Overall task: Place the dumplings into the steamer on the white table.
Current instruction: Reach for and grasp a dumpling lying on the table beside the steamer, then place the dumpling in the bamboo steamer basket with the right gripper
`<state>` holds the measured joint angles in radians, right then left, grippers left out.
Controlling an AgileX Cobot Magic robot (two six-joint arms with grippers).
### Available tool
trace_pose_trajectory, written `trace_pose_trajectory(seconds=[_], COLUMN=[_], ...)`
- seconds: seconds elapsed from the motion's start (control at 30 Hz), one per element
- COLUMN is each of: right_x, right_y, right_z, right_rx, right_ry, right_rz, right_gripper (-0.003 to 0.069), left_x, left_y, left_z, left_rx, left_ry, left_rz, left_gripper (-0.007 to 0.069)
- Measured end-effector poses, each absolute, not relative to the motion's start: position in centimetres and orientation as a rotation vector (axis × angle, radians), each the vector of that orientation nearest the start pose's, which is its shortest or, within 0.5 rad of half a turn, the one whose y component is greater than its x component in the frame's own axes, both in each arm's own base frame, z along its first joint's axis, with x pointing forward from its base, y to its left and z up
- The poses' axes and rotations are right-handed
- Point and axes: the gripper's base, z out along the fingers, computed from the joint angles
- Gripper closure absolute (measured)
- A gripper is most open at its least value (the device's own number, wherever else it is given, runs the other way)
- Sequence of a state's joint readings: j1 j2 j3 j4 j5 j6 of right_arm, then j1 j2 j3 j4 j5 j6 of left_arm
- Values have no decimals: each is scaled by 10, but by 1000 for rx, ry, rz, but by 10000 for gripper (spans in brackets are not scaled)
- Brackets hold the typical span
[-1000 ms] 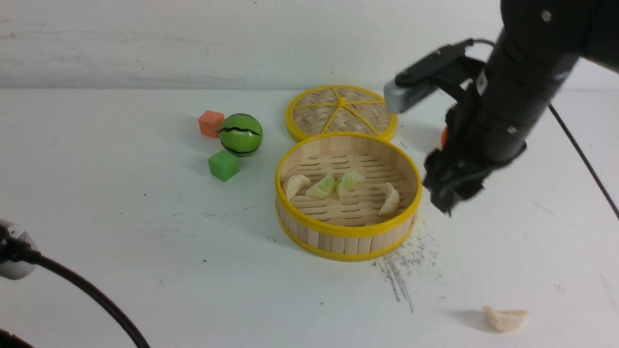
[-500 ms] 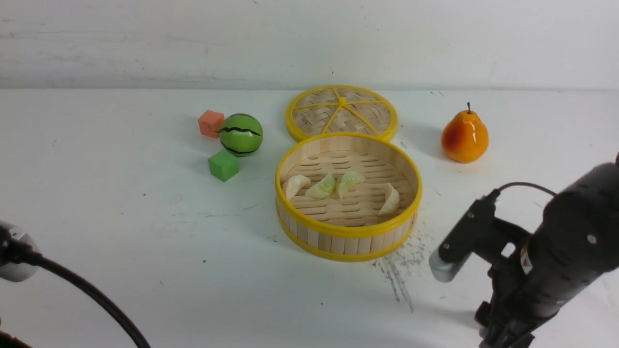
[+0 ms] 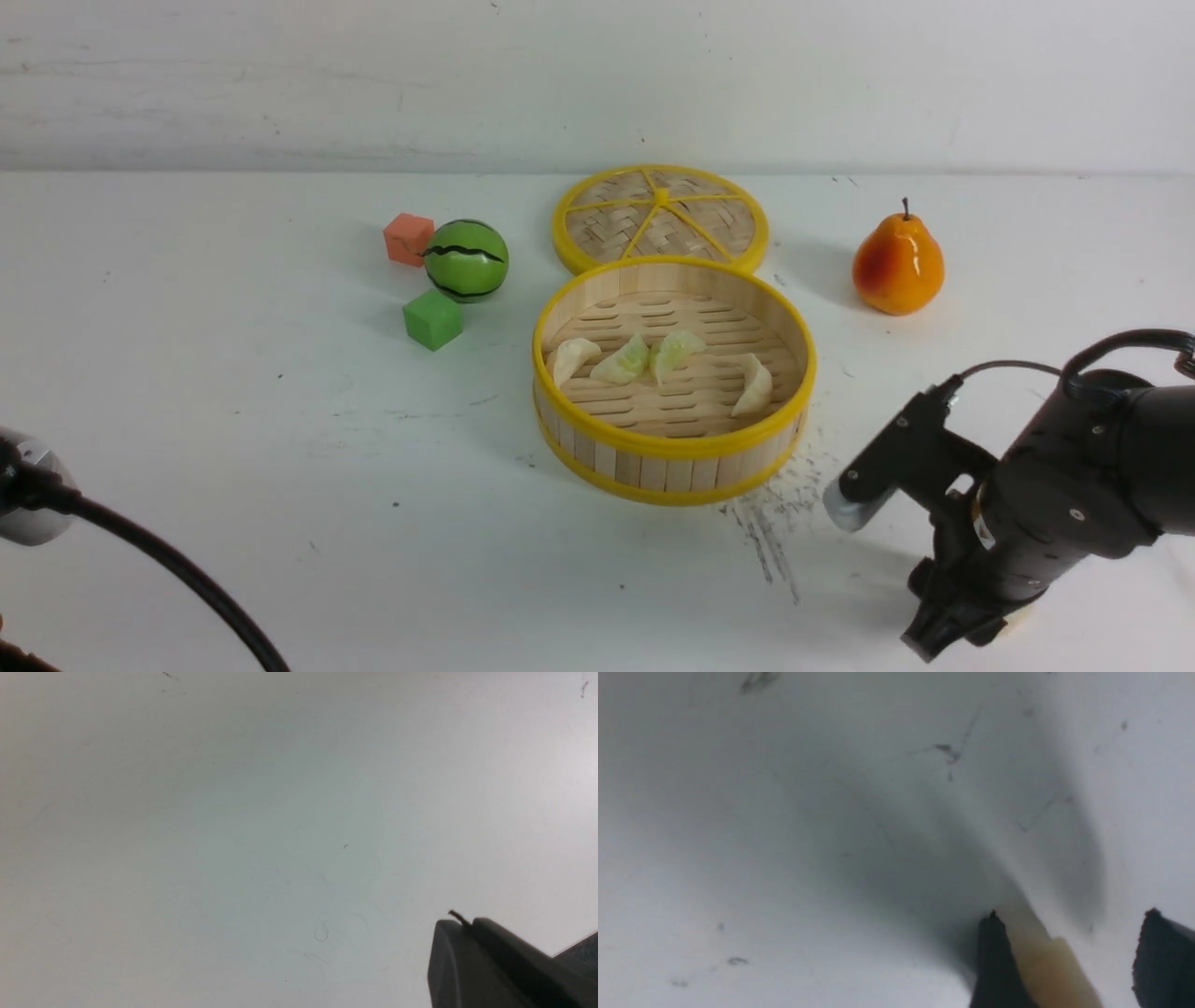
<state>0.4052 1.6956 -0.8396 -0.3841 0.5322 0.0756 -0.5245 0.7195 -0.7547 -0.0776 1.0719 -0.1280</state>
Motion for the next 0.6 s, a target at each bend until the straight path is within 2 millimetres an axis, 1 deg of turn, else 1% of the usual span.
trace_pose_trajectory(seconds=[0.07, 0.13, 0.17, 0.27, 0.3, 0.37, 0.43, 0.53, 0.57, 0.6], right_x=[279, 278, 279, 279, 281, 283, 294, 304, 306, 313], right_y=[99, 98, 98, 104, 110, 116, 137, 163, 165, 174], right_z=[154, 155, 159, 169, 179, 190, 223, 254, 258, 270], right_rx=[-862, -859, -847, -806, -785, -764, -705, -652, -645, -619], right_ry=[2688, 2696, 2700, 2740, 2731, 2719, 2664, 2591, 2579, 2538], right_rz=[-242, -250, -249, -238, -215, -187, -86, 55, 67, 126], right_gripper=[384, 488, 508, 499, 499, 499, 499, 499, 499, 499], left_x=[94, 94, 94, 94, 94, 94, 94, 94, 94, 94], left_y=[-62, -62, -62, -62, -62, -62, -62, -62, -62, -62], left_z=[317, 317, 317, 317, 317, 317, 317, 317, 317, 317], left_rx=[490, 503, 510, 514, 513, 513, 513, 513, 513, 513], left_ry=[2507, 2503, 2501, 2494, 2493, 2493, 2492, 2491, 2491, 2491], left_rz=[-358, -354, -352, -352, -352, -352, -353, -353, -353, -353], left_gripper=[606, 606, 606, 605, 604, 603, 601, 596, 596, 596])
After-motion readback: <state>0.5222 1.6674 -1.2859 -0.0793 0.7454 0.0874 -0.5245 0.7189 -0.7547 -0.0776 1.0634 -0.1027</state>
